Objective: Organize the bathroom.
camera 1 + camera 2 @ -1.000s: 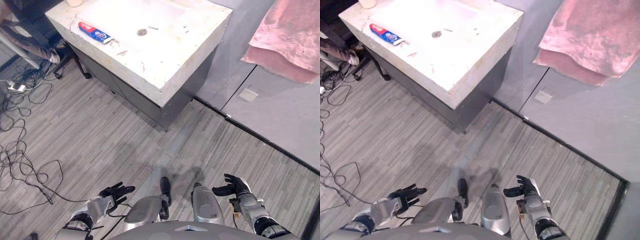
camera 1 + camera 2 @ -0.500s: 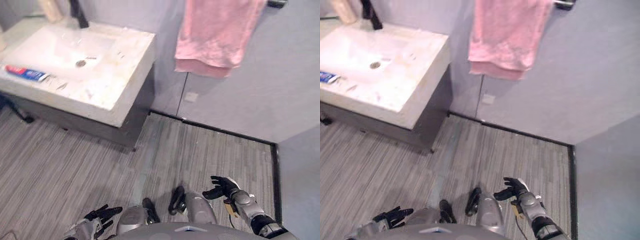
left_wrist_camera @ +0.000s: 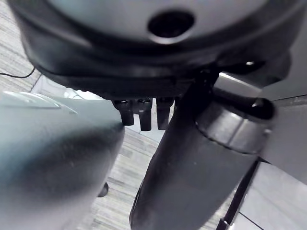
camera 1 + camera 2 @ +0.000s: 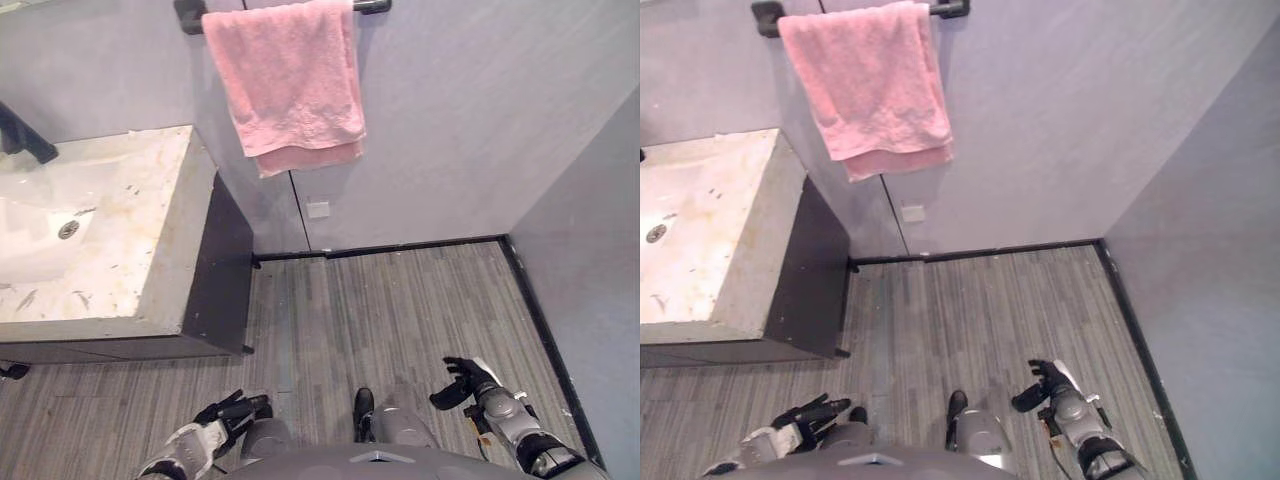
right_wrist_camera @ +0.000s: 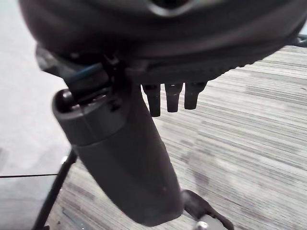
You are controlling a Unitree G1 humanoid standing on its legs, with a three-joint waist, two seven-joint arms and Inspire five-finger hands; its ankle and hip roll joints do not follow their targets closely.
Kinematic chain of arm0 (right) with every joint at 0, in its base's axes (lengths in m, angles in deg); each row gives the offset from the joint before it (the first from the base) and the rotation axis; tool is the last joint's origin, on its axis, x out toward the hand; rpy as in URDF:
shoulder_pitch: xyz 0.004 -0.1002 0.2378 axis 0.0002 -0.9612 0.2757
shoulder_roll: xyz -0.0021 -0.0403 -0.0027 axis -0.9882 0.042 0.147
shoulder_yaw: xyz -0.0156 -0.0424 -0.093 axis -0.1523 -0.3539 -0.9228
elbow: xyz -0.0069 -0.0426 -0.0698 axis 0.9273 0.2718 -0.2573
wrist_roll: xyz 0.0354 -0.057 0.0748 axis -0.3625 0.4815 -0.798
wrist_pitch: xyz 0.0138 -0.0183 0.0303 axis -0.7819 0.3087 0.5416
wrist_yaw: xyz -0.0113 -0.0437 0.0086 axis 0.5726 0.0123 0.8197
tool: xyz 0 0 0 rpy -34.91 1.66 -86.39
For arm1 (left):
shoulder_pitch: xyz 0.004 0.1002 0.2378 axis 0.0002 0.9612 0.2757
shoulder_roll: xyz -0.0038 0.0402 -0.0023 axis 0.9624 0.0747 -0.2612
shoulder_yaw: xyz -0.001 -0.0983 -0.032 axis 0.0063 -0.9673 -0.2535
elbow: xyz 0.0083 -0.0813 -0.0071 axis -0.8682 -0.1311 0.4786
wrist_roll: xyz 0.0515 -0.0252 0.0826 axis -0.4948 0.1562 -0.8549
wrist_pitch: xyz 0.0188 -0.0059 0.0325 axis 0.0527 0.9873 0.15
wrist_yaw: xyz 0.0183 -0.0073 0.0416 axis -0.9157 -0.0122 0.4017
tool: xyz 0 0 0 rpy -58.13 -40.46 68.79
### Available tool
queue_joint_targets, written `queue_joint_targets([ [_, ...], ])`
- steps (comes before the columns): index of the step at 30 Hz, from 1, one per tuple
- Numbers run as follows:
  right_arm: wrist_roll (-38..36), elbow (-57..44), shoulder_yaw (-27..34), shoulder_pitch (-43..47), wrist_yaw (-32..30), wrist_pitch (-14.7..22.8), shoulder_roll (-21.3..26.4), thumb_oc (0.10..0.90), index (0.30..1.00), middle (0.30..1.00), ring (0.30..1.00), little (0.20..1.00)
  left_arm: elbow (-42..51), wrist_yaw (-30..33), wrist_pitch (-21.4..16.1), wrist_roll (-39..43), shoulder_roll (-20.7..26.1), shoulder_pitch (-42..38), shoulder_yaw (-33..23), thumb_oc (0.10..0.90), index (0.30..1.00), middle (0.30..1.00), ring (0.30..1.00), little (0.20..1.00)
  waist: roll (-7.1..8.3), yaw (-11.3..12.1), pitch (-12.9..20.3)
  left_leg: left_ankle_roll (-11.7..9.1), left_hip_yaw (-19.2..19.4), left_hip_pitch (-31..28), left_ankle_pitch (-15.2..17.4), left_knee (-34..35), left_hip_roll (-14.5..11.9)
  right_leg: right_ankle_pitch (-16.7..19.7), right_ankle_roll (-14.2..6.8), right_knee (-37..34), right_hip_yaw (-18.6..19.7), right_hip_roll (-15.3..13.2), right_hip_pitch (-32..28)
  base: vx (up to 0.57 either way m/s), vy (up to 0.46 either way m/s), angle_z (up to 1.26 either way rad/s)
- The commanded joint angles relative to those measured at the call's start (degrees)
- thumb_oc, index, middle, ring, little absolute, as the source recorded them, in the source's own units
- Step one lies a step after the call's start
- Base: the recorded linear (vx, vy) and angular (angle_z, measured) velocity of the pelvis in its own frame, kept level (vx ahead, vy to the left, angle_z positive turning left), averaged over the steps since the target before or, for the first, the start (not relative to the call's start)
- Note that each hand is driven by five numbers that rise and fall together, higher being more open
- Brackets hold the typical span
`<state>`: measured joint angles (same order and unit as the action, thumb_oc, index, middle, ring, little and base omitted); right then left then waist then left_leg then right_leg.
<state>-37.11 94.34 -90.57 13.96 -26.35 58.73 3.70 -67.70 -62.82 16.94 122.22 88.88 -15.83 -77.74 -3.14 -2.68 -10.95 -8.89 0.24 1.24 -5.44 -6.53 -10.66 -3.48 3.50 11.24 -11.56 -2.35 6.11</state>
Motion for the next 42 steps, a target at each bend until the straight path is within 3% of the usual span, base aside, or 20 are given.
queue_joint_targets([
  [1, 2.38, -3.27, 1.78, 3.08, -1.81, 4.76, -1.55, 0.8, 0.9, 0.9, 0.9, 0.9, 2.83, 0.4, -0.47, 1.86, 4.34, 1.24, 0.73, 0.8, 0.9, 0.9, 0.9, 0.9, 0.16, 2.27, -4.55, 5.11, 2.56, -1.74, 12.22, -5.69, 3.81, 4.7, -14.07, 1.16, 6.45, -15.99, 2.43, -0.13, 0.407, 0.67],
  [4, 2.28, -3.47, 1.66, 2.98, -1.54, 3.84, -1.97, 0.8, 0.9, 0.9, 0.9, 0.9, 3.16, 1.01, -0.45, 2.61, 4.93, 0.84, 0.77, 0.8, 0.9, 0.9, 0.9, 0.9, 0.31, 2.39, -4.68, 5.49, 3.64, -2.05, 12.52, -5.16, 4.3, 5.42, -14.95, 0.69, 6.04, -17.18, 2.12, -0.05, 0.139, 0.38],
  [7, -5.22, -3.87, 0.98, 3.28, 6.37, 1.46, -2.59, 0.8, 0.9, 0.9, 0.9, 0.9, 3.88, 1.32, -0.57, 2.27, 5.58, 0.53, 0.3, 0.8, 0.9, 0.9, 0.9, 0.9, 1.54, 3.77, -5.22, 5.44, 3.61, -1.5, 13.92, -6.41, 5.34, 7.52, -15.95, -1.53, 5.85, -19.18, 0.74, -0.08, 0.156, 0.33],
  [8, -5.23, -3.87, 0.98, 3.28, 6.37, 1.46, -2.58, 0.8, 0.9, 0.9, 0.9, 0.9, 3.89, 1.32, -0.57, 2.27, 5.57, 0.54, 0.29, 0.8, 0.9, 0.9, 0.9, 0.9, 1.54, 3.77, -5.22, 5.45, 3.61, -1.49, 13.93, -6.43, 5.33, 7.52, -15.95, -1.53, 5.85, -19.18, 0.74, -0.03, 0.071, 0.2],
  [11, -11.22, -4.11, 1.44, 3.18, 12.47, 1.18, -3.17, 0.8, 0.9, 0.9, 0.9, 0.9, 2.95, 1.86, -0.18, 0.54, 5.52, 0.48, -0.32, 0.8, 0.9, 0.9, 0.9, 0.9, 3.18, 5.01, -4.98, 5.39, 4.04, -0.07, 16.77, -11.43, 5.76, 8.77, -16.17, -2.04, 5.96, -21.03, -0.27, 0.0, 0.074, 0.2],
  [21, -12.7, -4.41, 2.29, 1.17, 17.49, 0.67, -4.52, 0.8, 0.9, 0.9, 0.9, 0.9, 2.81, 3.87, 1.06, -1.43, 4.73, 0.56, -0.34, 0.8, 0.9, 0.9, 0.9, 0.9, 4.72, 5.93, -3.03, 5.88, 4.89, -0.17, 18.41, -13.22, 6.84, 10.02, -16.6, -3.14, 5.31, -22.62, -2.57, 0.01, 0.065, -0.09],
  [22, -12.41, -4.08, 2.51, 0.96, 17.54, 0.29, -4.65, 0.8, 0.9, 0.9, 0.9, 0.9, 2.54, 3.87, 1.3, -1.7, 4.67, 0.51, -0.28, 0.8, 0.9, 0.9, 0.9, 0.9, 4.89, 5.92, -2.92, 6.16, 5.04, -0.32, 18.62, -13.13, 7.31, 11.16, -16.69, -3.26, 5.27, -23.12, -2.34, 0.02, 0.103, -0.35],
  [24, -11.31, -2.59, 3.03, 0.44, 17.78, -0.37, -5.07, 0.8, 0.9, 0.9, 0.9, 0.9, 2.4, 3.67, 2.35, -3.23, 4.71, 0.75, -0.6, 0.8, 0.9, 0.9, 0.9, 0.9, 5.66, 6.35, -3.01, 6.75, 7.05, -1.15, 19.3, -12.66, 8.9, 17.1, -17.49, -3.79, 2.67, -25.19, -1.3, 0.03, 0.055, -0.15],
  [26, -10.4, -1.9, 3.23, 0.5, 18.13, -0.5, -5.34, 0.8, 0.9, 0.9, 0.9, 0.9, 2.64, 3.94, 2.63, -3.86, 4.92, 1.11, -0.92, 0.8, 0.9, 0.9, 0.9, 0.9, 5.88, 6.79, -3.21, 7.03, 9.05, -1.84, 19.23, -12.0, 9.17, 18.88, -17.86, -2.3, -0.08, -25.66, -0.67, 0.0, 0.032, -0.16],
  [28, -9.62, -1.08, 2.81, 0.87, 19.31, -0.98, -5.42, 0.8, 0.9, 0.9, 0.9, 0.9, 3.05, 5.38, 2.51, -2.17, 5.15, 1.72, -1.06, 0.8, 0.9, 0.9, 0.9, 0.9, 4.98, 6.87, -3.1, 7.83, 11.56, -2.75, 18.0, -10.11, 8.48, 15.74, -17.13, 2.7, -1.68, -23.41, 0.03, -0.04, 0.078, -0.47],
  [29, -9.85, -0.72, 2.25, 0.54, 18.87, -1.18, -5.03, 0.8, 0.9, 0.9, 0.9, 0.9, 3.4, 6.0, 2.42, -0.57, 5.7, 2.13, -1.34, 0.8, 0.9, 0.9, 0.9, 0.9, 3.54, 6.11, -2.37, 8.68, 10.53, -2.21, 15.83, -8.27, 8.51, 7.84, -15.07, 8.15, -0.35, -17.26, 0.48, -0.04, 0.068, -0.54],
  [31, -9.83, 0.15, 2.18, 0.9, 19.02, -0.62, -5.02, 0.8, 0.9, 0.9, 0.9, 0.9, 3.38, 6.0, 2.18, -0.41, 5.85, 2.06, -1.43, 0.8, 0.9, 0.9, 0.9, 0.9, 3.46, 6.16, -2.31, 8.58, 10.7, -1.89, 15.37, -8.07, 8.67, 6.62, -14.41, 7.63, -1.49, -16.27, 0.39, -0.05, -0.012, -0.51],
  [33, -9.92, 2.92, 2.15, 2.38, 19.38, 1.08, -5.02, 0.8, 0.9, 0.9, 0.9, 0.9, 2.21, 5.28, 0.35, 0.26, 5.45, 1.58, -2.07, 0.8, 0.9, 0.9, 0.9, 0.9, 3.09, 6.06, -2.85, 8.06, 11.17, -1.65, 14.7, -8.19, 8.22, 2.46, -12.53, 1.98, -3.21, -12.72, -2.31, -0.06, -0.115, -0.27],
  [36, -8.05, 5.9, 2.06, 2.51, 20.01, 3.24, -5.19, 0.8, 0.9, 0.9, 0.9, 0.9, 1.07, 4.85, -1.46, 1.11, 3.9, 1.64, -2.28, 0.8, 0.9, 0.9, 0.9, 0.9, 3.02, 5.84, -1.93, 7.08, 9.81, -1.36, 13.34, -6.79, 8.79, 2.11, -11.25, -3.12, -2.65, -10.19, -4.74, 0.0, -0.036, -0.19],
  [42, -6.4, 7.2, 1.92, 2.49, 18.74, 2.86, -5.56, 0.8, 0.9, 0.9, 0.9, 0.9, -0.15, 3.95, -1.14, -0.53, 3.06, 2.27, -2.32, 0.8, 0.9, 0.9, 0.9, 0.9, 3.09, 6.1, -0.73, 6.41, 9.17, -2.48, 12.34, -4.05, 9.09, 3.79, -11.26, -7.66, -3.27, -9.69, -6.25, 0.02, -0.015, -0.04],
])
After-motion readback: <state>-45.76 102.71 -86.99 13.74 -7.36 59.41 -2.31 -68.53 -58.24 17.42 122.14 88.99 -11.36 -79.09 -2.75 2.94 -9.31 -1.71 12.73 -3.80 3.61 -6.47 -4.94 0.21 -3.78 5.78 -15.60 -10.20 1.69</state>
